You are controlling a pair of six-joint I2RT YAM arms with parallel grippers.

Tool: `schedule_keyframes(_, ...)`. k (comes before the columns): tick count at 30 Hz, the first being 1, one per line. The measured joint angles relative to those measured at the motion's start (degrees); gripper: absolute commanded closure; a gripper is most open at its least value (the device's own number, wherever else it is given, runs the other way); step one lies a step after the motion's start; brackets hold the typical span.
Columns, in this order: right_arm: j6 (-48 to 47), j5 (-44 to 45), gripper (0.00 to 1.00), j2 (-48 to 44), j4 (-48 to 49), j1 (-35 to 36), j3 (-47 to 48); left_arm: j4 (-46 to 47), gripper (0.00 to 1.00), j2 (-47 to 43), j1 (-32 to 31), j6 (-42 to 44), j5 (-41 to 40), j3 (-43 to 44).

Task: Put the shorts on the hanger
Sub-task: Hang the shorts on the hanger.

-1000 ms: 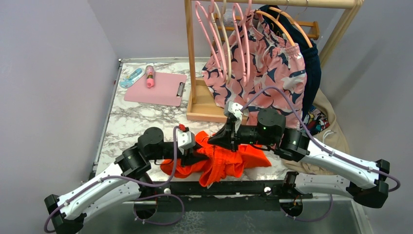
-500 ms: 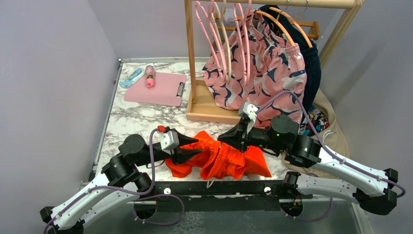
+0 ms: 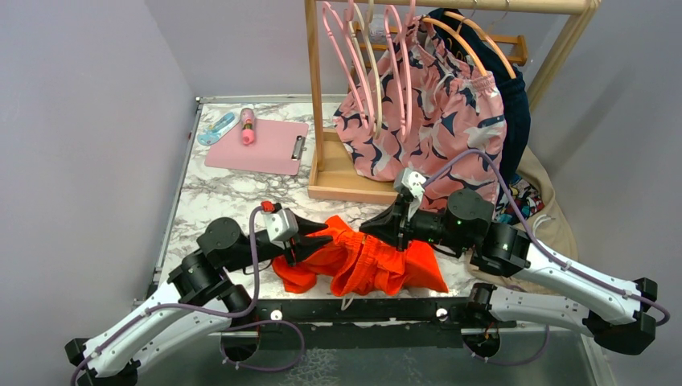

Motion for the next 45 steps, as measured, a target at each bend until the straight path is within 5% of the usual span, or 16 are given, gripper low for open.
schedule_keyframes(4,0.02,0.00,0.99,0.02,-0.02,0.00,0.00,0.07,0.59,0.87,0.00,0.02,0.09,0.00)
schedule_keyframes(11,0.07,-0.02,0.99,0.31,0.00,0.00,0.00,0.57,0.61,2.05,0.00,-0.04,0.81,-0.02)
schedule_keyframes(19,0.07,-0.02,0.99,0.61,0.02,0.00,0.00,0.61,0.78,3.06,0.00,-0.04,1.20,-1.49)
schedule_keyframes(23,0.07,-0.02,0.99,0.61,0.04,0.00,0.00,0.66,1.00,3.04,0.00,-0.02,1.07,-2.14)
schedule_keyframes(45,-0.11,2.80,0.99,-2.95,-0.59,-0.02,0.00,-5.57,1.00,-0.70,-0.02,3.98,-16.87,-1.70)
